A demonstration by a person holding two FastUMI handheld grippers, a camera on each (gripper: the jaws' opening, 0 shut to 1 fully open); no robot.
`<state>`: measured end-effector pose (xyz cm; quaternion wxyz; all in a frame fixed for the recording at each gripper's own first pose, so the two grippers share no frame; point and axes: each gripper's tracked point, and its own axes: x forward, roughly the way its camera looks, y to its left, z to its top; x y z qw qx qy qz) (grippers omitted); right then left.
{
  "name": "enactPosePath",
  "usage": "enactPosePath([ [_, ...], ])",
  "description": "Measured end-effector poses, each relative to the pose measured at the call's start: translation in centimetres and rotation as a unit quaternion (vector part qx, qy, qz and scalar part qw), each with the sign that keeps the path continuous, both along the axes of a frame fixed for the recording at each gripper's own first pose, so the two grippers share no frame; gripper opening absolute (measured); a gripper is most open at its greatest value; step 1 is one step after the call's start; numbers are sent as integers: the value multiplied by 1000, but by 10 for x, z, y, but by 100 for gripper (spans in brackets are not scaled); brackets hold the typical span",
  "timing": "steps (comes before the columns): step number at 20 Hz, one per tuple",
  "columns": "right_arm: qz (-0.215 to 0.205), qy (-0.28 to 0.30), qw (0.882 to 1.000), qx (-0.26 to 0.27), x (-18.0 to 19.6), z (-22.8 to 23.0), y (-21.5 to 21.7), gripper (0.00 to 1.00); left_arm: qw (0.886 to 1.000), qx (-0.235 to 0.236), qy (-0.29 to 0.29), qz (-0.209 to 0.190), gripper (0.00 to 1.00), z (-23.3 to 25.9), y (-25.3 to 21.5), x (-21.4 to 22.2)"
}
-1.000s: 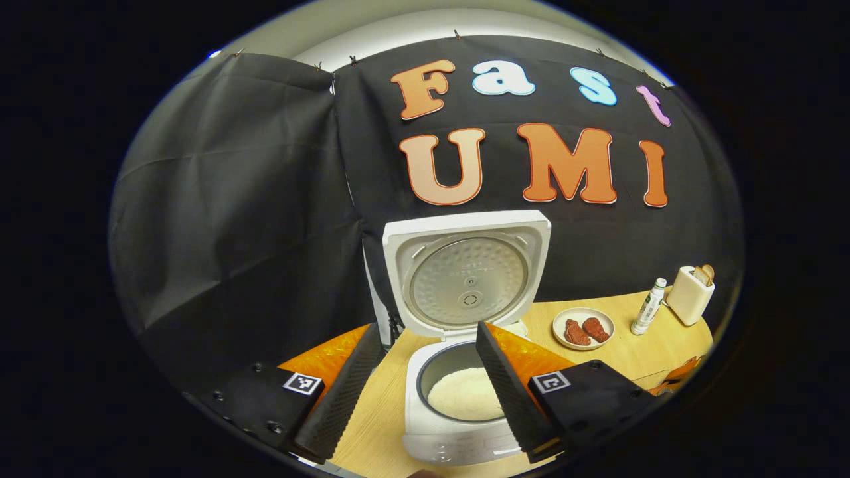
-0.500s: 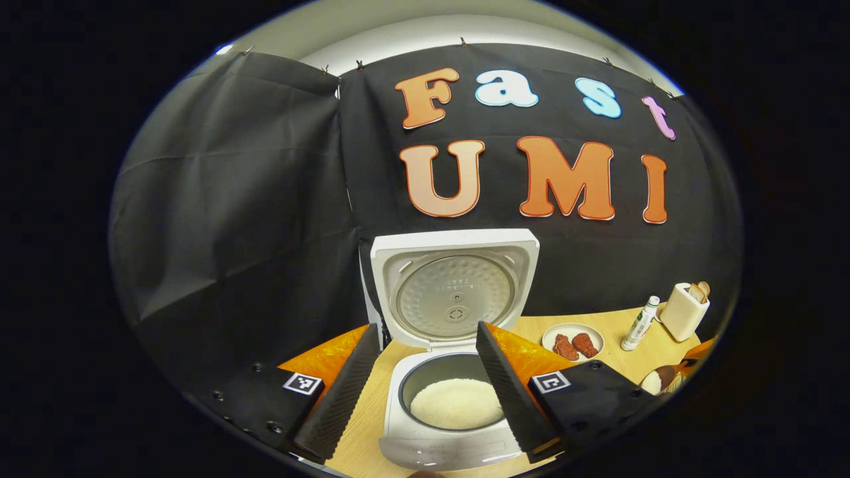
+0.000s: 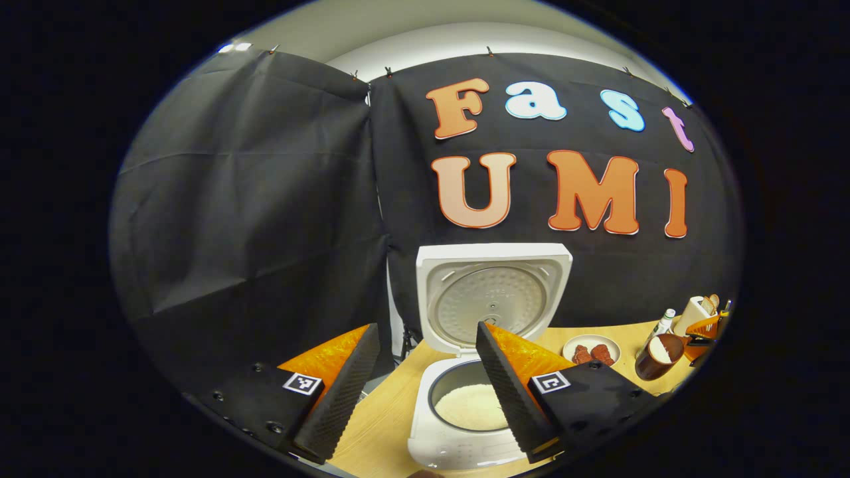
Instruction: Close the left gripper, press the button to open the rice cooker; take a wooden spoon from the chopstick holder with the right hand, scoop a spoonful of rice and pour it into the rice cooker, then put the wooden spoon back into the chopstick holder.
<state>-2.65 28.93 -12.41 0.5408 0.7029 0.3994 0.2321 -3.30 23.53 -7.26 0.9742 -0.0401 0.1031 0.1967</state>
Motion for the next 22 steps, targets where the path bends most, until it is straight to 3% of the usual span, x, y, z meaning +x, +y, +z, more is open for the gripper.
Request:
enactPosePath([
  [6, 47, 6, 999, 19, 3, 25, 71, 10, 999, -10, 2, 43, 99, -16, 37, -26],
  [14, 78, -50, 994, -60, 22, 35, 140, 10, 997, -7, 13, 81, 99, -32, 79, -51],
  [19, 99, -134, 968, -190, 31, 27, 164, 10, 996, -8, 27, 88, 99, -48, 89, -55],
  [22, 109, -192, 941, -257, 33, 25, 176, 10, 995, -15, 36, 92, 99, -58, 95, -56],
])
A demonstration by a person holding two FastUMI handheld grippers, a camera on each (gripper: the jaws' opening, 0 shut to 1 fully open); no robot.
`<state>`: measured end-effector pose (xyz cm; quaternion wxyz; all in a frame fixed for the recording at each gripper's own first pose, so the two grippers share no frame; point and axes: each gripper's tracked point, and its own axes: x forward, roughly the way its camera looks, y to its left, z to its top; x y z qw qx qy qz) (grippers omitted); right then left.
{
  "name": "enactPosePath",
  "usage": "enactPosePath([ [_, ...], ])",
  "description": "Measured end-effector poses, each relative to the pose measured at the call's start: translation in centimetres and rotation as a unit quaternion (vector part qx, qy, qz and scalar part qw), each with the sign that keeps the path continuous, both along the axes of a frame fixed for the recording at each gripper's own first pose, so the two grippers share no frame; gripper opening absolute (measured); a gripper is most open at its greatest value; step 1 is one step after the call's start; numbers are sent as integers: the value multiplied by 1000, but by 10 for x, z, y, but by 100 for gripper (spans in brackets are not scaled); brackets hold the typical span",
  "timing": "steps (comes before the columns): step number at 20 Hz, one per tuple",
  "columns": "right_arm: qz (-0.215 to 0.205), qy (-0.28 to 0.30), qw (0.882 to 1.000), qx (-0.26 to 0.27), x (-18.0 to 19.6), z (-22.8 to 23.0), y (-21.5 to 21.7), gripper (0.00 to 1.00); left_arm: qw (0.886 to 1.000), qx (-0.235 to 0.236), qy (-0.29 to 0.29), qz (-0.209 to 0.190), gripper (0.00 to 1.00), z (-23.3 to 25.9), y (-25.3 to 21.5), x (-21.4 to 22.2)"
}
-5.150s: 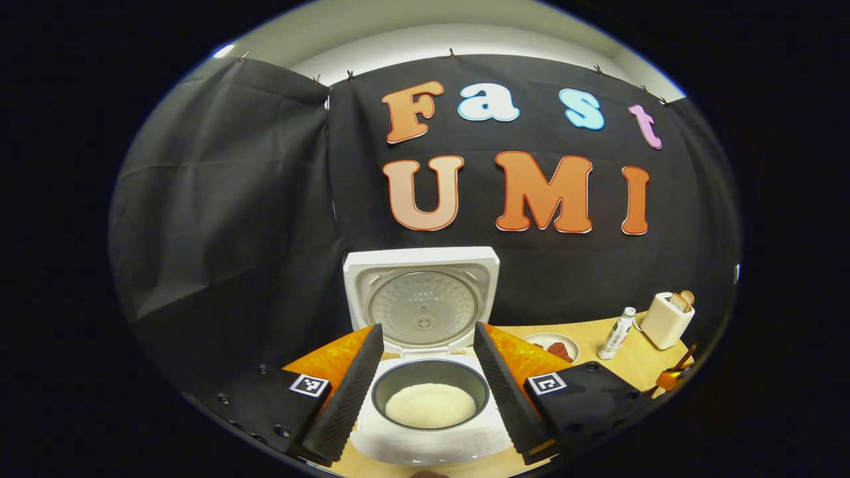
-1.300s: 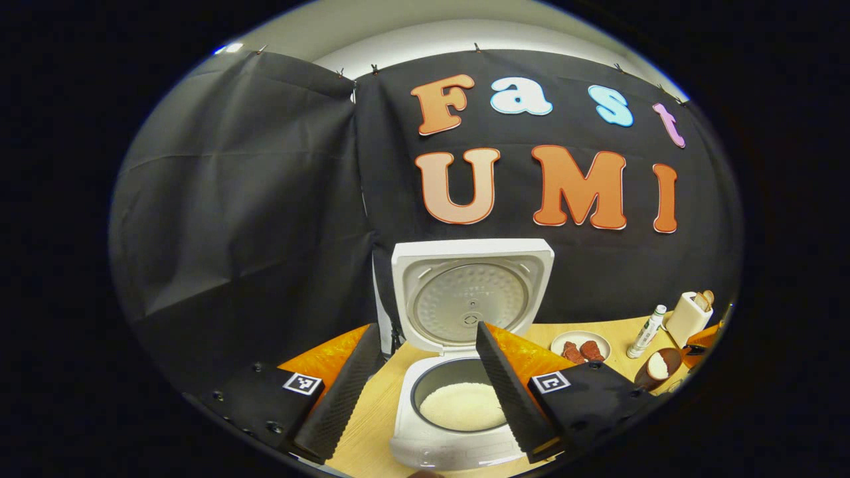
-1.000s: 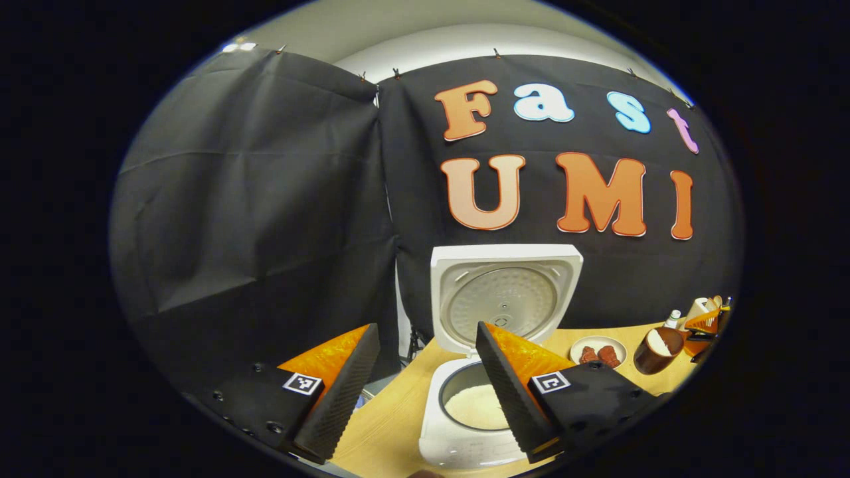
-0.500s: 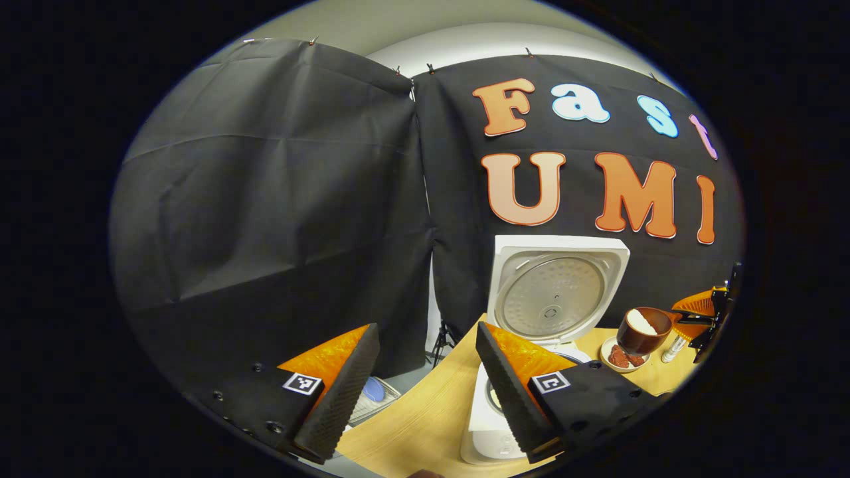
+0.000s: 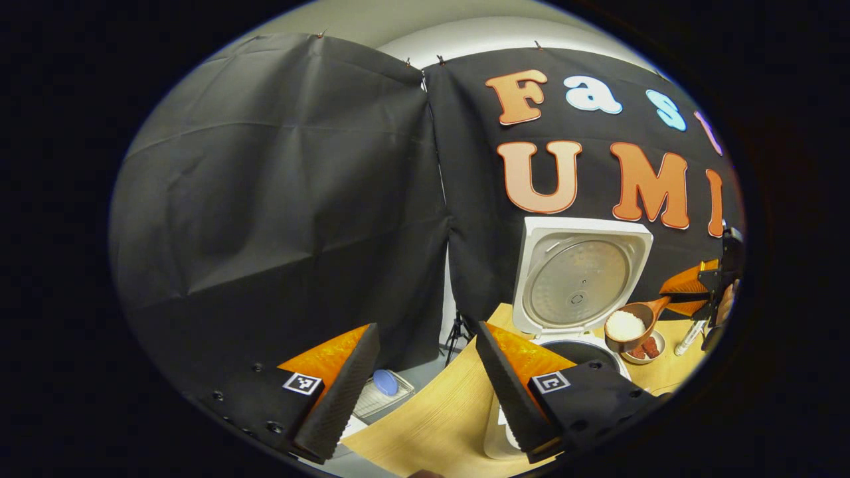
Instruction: Close the left gripper, press the button to open the rice cooker; take a wooden spoon from the chopstick holder with the right hand, scoop a spoonful of rice and pour it into the rice cooker, then put the wooden spoon back into the chopstick holder.
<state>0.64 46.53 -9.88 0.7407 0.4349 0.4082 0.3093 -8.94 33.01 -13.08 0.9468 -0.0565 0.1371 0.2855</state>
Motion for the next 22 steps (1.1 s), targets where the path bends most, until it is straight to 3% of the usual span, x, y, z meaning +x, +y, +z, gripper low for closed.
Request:
enactPosePath([
  [3, 15, -52, 997, -59, 2, -4, 11, 10, 1000, -9, 10, 7, 98, -8, 6, 0],
  [10, 28, -102, 986, -131, 5, -16, 29, 10, 1000, -11, 22, 12, 98, -18, 14, -7],
  [22, 48, -233, 949, -207, -5, -2, 42, 10, 999, -15, 27, 15, 99, -25, 20, -5],
])
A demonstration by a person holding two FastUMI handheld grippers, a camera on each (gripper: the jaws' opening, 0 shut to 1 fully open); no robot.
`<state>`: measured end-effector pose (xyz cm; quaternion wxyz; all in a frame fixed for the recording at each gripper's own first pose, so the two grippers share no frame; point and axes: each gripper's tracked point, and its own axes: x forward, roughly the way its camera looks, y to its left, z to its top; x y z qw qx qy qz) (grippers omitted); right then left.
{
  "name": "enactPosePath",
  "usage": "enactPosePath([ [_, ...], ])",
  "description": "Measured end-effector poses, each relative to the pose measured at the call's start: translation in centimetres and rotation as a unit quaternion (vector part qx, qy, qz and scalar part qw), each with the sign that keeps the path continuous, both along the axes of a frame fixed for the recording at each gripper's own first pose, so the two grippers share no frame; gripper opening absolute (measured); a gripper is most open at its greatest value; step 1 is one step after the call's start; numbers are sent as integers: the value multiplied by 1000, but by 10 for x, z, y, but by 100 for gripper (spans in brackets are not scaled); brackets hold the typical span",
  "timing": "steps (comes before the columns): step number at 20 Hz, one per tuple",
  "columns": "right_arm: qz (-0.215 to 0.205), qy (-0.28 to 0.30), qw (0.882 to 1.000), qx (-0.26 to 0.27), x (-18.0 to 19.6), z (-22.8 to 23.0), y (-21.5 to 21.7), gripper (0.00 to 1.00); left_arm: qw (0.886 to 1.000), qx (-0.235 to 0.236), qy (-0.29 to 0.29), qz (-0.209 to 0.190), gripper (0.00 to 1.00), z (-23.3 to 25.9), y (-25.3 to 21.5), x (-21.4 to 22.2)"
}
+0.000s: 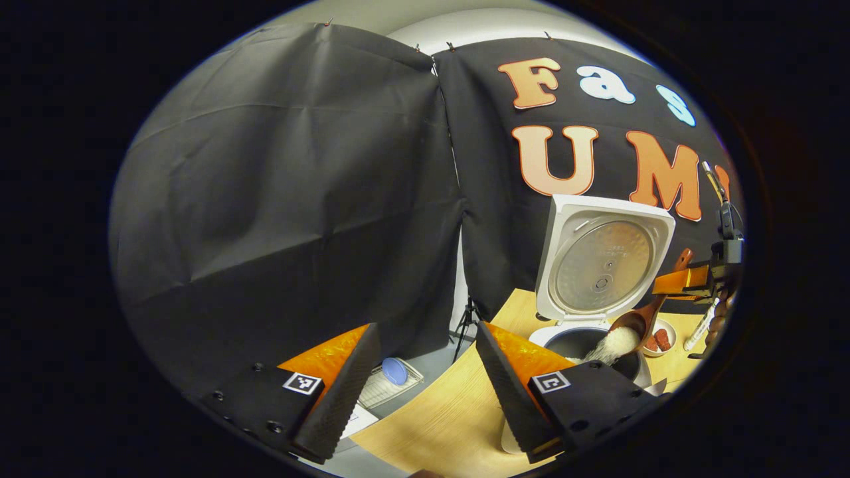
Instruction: Close the left gripper, press the button to open the rice cooker; take a wooden spoon from the chopstick holder with the right hand, scoop a spoonful of rice and pour it into the rice cooker, then put the wooden spoon back into the chopstick holder.
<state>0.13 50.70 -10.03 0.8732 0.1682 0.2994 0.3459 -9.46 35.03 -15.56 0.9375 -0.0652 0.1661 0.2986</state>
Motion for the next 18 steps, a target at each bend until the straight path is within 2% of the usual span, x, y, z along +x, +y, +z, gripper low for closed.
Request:
enactPosePath([
  [1, 1, -9, 1000, -5, 0, 2, 1, 5, 1000, 0, 0, -1, 99, -1, 0, 0],
  [2, 3, -19, 1000, -9, 1, 5, 3, 10, 1000, -2, 1, -1, 98, -2, 0, 0],
  [9, 41, -117, 991, -38, -14, 28, 16, 10, 1000, -12, 5, 1, 98, -8, 1, -1],
  [14, 63, -155, 985, -51, -26, 35, 27, 10, 1000, -16, 8, 0, 98, -11, -2, -4],
  [18, 78, -201, 975, -60, -35, 45, 30, 10, 1000, -22, 12, 1, 99, -15, 1, -7],
])
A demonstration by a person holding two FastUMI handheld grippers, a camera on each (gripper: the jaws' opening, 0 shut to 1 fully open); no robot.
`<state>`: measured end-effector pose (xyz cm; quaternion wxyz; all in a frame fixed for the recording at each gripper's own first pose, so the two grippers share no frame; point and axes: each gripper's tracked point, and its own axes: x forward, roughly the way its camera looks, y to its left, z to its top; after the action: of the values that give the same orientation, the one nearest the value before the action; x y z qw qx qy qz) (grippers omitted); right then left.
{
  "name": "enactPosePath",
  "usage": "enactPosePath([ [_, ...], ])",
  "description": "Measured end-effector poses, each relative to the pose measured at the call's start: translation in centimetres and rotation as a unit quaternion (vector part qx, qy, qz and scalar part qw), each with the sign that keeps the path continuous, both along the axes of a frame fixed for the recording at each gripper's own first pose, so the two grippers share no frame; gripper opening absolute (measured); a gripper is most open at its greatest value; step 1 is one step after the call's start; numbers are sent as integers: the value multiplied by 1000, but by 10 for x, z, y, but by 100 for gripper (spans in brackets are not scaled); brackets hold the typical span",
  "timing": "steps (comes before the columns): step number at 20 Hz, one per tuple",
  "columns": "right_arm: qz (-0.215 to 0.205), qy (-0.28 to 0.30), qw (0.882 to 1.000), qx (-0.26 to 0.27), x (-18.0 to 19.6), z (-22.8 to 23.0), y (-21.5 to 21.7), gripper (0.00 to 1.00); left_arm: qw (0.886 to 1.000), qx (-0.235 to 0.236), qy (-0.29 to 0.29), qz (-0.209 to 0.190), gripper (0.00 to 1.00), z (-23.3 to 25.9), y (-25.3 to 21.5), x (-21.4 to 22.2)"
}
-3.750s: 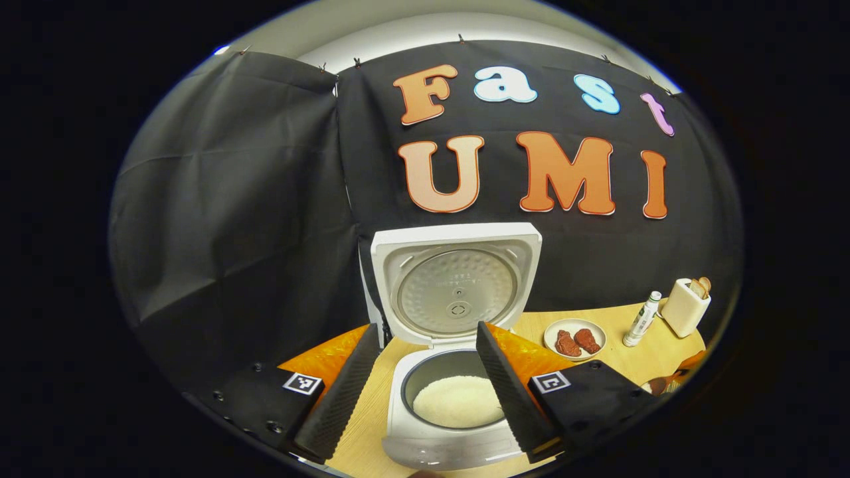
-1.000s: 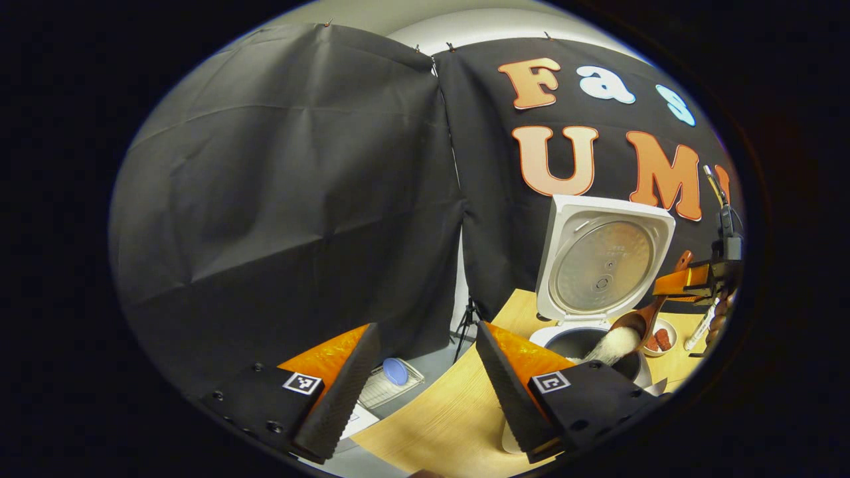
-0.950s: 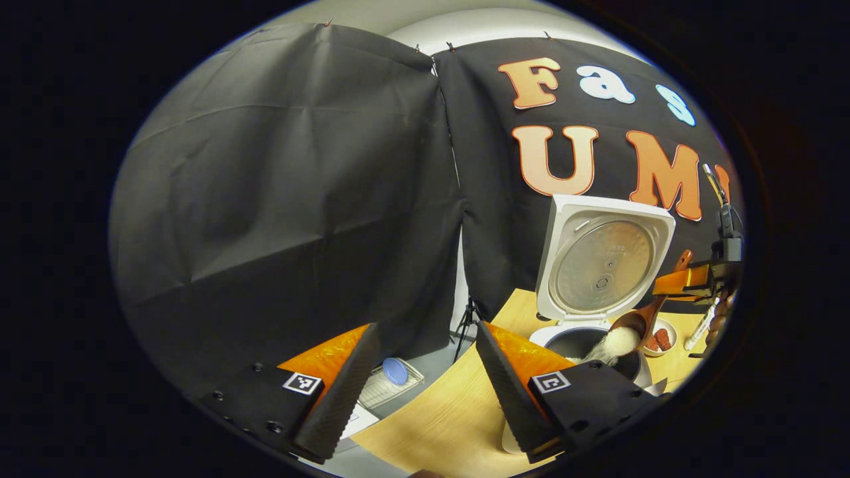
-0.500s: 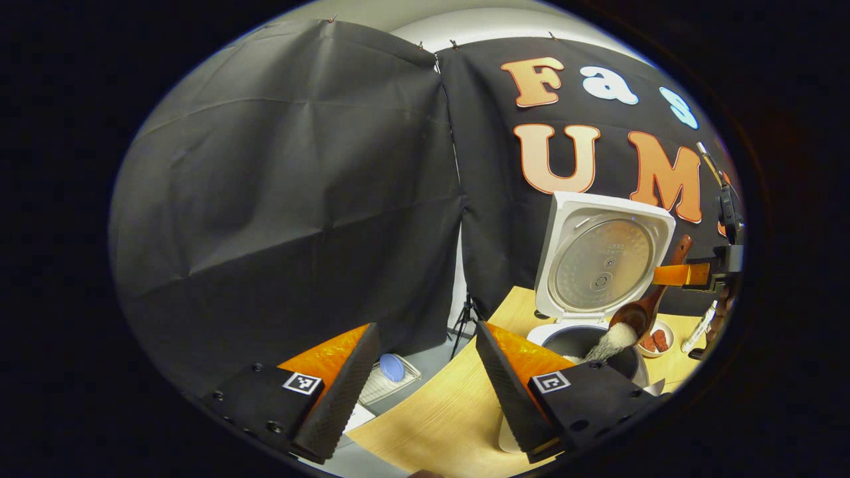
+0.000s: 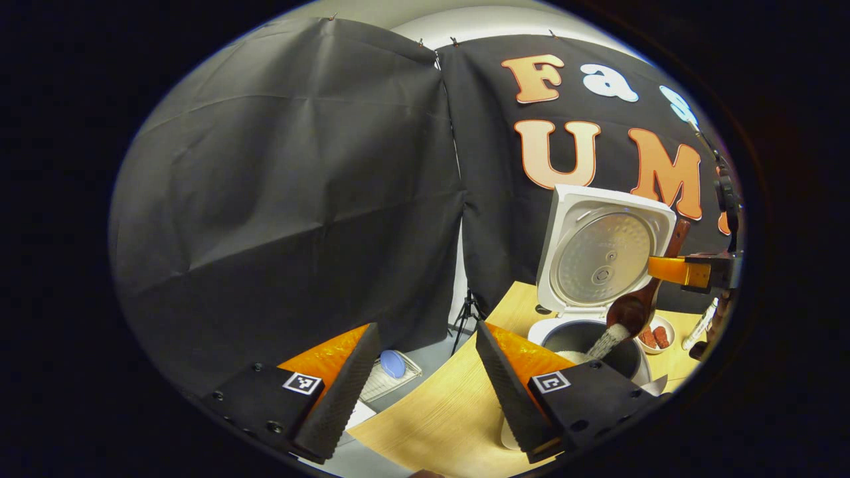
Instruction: Close the left gripper, press the button to open the rice cooker; take a wooden spoon from the chopstick holder with the right hand, scoop a spoonful of rice and pour it into the rice cooker, then put the wooden spoon back into the chopstick holder.
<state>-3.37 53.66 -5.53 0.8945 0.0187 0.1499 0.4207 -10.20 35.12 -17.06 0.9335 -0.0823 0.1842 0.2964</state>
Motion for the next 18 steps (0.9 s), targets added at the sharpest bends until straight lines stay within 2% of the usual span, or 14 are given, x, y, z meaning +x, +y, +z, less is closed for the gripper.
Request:
enactPosePath([
  [5, 19, -42, 999, -3, -13, 11, 5, 10, 1000, -1, 1, 0, 99, -1, 0, -5],
  [10, 35, -97, 994, -32, -26, 10, 6, 10, 1000, -1, -5, -8, 99, 3, -6, -2],
  [13, 37, -117, 992, -26, -31, 19, 4, 10, 1000, 4, -5, -11, 99, 4, -8, -4],
  [15, 37, -114, 993, -19, -31, 22, -1, 10, 1000, 4, -7, -12, 99, 7, -12, -5],
  [18, 30, -72, 997, 3, -29, 23, -15, 10, 1000, 6, -10, -14, 99, 12, -15, -5],
])
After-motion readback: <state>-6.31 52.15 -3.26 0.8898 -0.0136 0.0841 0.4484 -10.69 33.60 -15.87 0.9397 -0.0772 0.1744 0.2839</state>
